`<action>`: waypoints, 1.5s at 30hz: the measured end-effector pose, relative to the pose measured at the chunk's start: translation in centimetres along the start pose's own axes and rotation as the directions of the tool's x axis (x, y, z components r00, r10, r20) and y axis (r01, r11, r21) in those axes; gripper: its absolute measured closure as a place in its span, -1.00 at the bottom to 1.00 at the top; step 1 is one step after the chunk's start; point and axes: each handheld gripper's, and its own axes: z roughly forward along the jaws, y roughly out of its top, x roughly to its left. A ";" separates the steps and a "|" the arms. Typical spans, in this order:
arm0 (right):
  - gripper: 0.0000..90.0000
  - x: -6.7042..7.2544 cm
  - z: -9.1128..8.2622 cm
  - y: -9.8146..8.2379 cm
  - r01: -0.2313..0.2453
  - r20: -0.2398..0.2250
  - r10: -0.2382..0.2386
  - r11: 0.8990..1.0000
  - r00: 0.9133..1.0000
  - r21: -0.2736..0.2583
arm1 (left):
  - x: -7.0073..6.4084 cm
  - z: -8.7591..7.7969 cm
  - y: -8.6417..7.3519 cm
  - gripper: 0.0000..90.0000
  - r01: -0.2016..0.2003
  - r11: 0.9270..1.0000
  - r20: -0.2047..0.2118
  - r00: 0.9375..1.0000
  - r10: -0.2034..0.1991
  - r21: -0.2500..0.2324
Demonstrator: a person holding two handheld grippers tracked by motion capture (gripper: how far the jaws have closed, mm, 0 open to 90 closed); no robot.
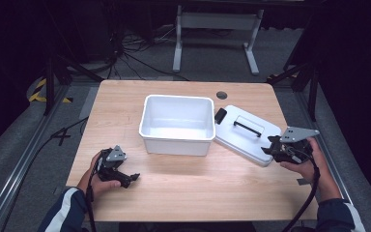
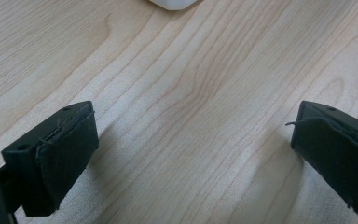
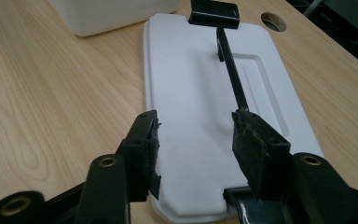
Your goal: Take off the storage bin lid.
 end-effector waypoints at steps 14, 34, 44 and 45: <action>-0.19 1.9 -0.8 -3.5 -0.033 0.007 0.033 0.999 0.999 -0.003 | 0.0 0.0 0.0 -0.98 0.003 1.000 -0.001 1.000 -0.003 0.000; -0.47 3.1 1.5 -10.0 -0.238 -0.006 0.238 0.971 0.971 0.039 | 0.0 0.0 0.0 -0.98 0.002 1.000 -0.001 1.000 -0.002 0.001; -0.59 3.2 1.5 -11.1 -0.307 -0.005 0.307 0.952 0.952 0.002 | -0.1 0.0 0.0 -0.98 0.008 1.000 -0.008 1.000 -0.008 0.011; -0.60 3.2 1.5 -11.1 -0.308 -0.003 0.308 0.952 0.952 0.002 | -0.1 0.0 0.1 -0.98 0.010 1.000 -0.011 1.000 -0.009 0.010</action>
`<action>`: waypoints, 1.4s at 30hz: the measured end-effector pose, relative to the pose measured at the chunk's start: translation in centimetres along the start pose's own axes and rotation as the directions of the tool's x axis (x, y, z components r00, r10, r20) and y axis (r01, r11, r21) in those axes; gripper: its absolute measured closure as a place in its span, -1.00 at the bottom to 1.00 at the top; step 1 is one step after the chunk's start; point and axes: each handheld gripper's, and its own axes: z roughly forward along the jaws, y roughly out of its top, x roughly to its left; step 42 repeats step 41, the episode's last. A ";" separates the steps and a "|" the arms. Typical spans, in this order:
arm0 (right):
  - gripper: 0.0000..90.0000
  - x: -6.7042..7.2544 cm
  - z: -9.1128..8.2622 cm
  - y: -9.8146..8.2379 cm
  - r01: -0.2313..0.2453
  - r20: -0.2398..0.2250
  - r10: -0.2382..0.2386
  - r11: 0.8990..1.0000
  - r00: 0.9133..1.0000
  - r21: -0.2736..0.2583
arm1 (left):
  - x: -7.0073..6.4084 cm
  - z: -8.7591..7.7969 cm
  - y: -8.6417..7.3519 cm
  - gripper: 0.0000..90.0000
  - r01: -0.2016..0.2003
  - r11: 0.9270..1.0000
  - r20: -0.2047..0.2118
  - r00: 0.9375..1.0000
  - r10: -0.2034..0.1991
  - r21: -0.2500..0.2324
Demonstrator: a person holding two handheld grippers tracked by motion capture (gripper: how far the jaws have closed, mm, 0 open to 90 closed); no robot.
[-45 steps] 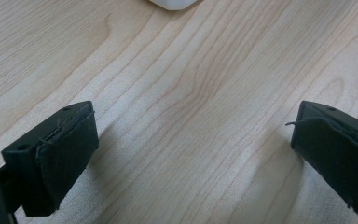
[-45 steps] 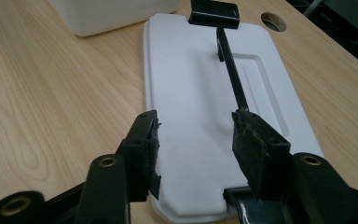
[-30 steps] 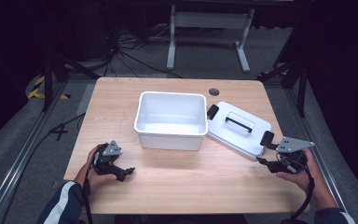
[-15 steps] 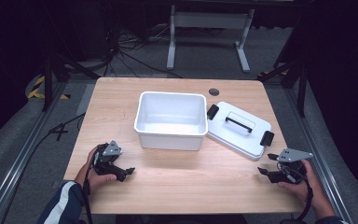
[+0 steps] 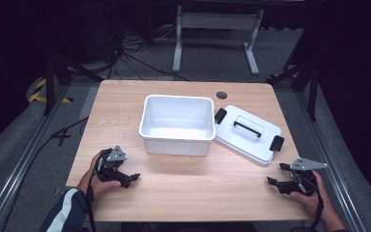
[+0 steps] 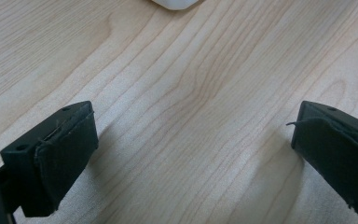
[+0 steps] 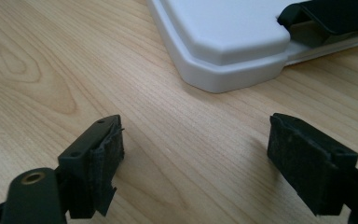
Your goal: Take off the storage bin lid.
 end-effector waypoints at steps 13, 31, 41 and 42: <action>-0.67 0.2 0.0 0.0 -0.025 0.027 0.025 1.000 0.999 0.005 | -0.1 0.0 0.0 -0.99 0.004 1.000 -0.003 1.000 -0.004 0.000; -0.67 0.2 0.0 0.0 -0.025 0.028 0.025 1.000 0.999 0.005 | -0.1 0.2 0.1 -0.99 0.014 1.000 -0.014 1.000 -0.014 -0.012; -0.67 0.2 0.0 0.0 -0.028 0.032 0.028 1.000 0.999 0.005 | -0.1 0.2 0.1 -0.99 0.014 1.000 -0.015 1.000 -0.014 -0.012; -0.67 0.2 0.0 0.0 -0.028 0.032 0.028 1.000 0.999 0.005 | -0.1 0.2 0.1 -0.99 0.014 1.000 -0.015 1.000 -0.014 -0.012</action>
